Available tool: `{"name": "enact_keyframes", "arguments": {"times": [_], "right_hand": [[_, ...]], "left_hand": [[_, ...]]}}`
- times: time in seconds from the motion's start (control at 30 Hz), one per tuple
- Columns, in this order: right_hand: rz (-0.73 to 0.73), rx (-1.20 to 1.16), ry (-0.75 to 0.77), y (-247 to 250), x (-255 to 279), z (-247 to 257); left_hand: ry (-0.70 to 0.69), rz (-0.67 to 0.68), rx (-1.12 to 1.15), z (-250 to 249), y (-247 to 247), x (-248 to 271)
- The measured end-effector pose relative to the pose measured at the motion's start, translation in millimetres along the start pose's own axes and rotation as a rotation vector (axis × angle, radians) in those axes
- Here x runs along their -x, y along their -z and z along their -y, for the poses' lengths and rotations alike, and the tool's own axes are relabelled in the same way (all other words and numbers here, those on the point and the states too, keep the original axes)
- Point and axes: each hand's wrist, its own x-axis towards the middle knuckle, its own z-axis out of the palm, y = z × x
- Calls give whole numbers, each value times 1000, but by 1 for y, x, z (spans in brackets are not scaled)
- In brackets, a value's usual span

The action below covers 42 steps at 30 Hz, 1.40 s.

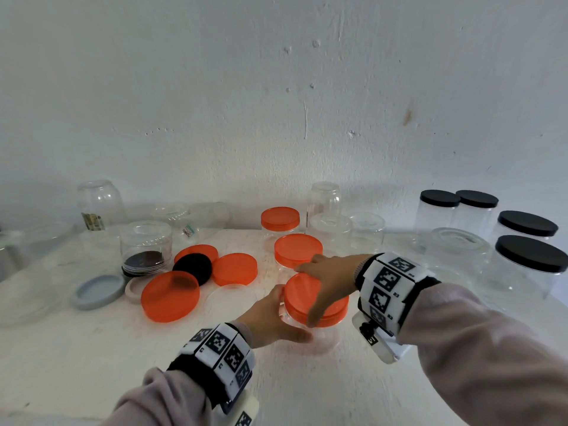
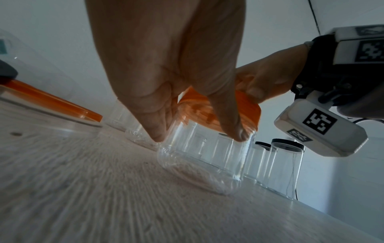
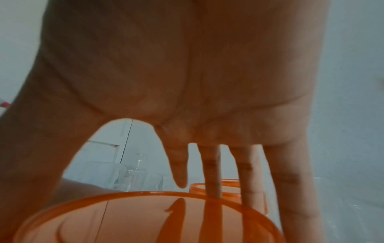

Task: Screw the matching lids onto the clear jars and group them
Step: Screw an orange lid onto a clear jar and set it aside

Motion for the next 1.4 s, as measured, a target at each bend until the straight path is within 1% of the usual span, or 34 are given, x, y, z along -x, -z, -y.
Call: {"name": "enact_keyframes", "arguments": {"times": [0.1, 0.3, 0.37, 0.57, 0.8, 0.9, 1.03, 1.1, 1.27, 1.33, 1.4], "right_hand": [[16, -9, 22, 2, 1, -1], [-53, -1, -37, -5, 2, 2], [-49, 7, -50, -4, 2, 2], [3, -5, 40, 2, 3, 1], [-98, 14, -49, -7, -2, 6], [-70, 12, -43, -5, -1, 6], [-11, -31, 39, 0, 2, 4], [-25, -26, 34, 0, 1, 4], [-117, 15, -41, -8, -1, 8], [-108, 27, -44, -7, -1, 8], [-64, 19, -8, -3, 1, 7]], "left_hand": [[1, 3, -2, 0, 0, 0], [2, -4, -1, 0, 0, 0], [1, -3, 5, 0, 0, 0], [0, -5, 11, 0, 0, 0], [3, -9, -24, -1, 0, 1], [4, -6, -12, -1, 0, 1], [5, -7, 3, 0, -1, 1], [4, -7, -5, 0, -1, 0], [-3, -9, -48, -2, 0, 0], [0, -6, -33, -1, 0, 1], [3, -2, 5, -1, 0, 1]]}}
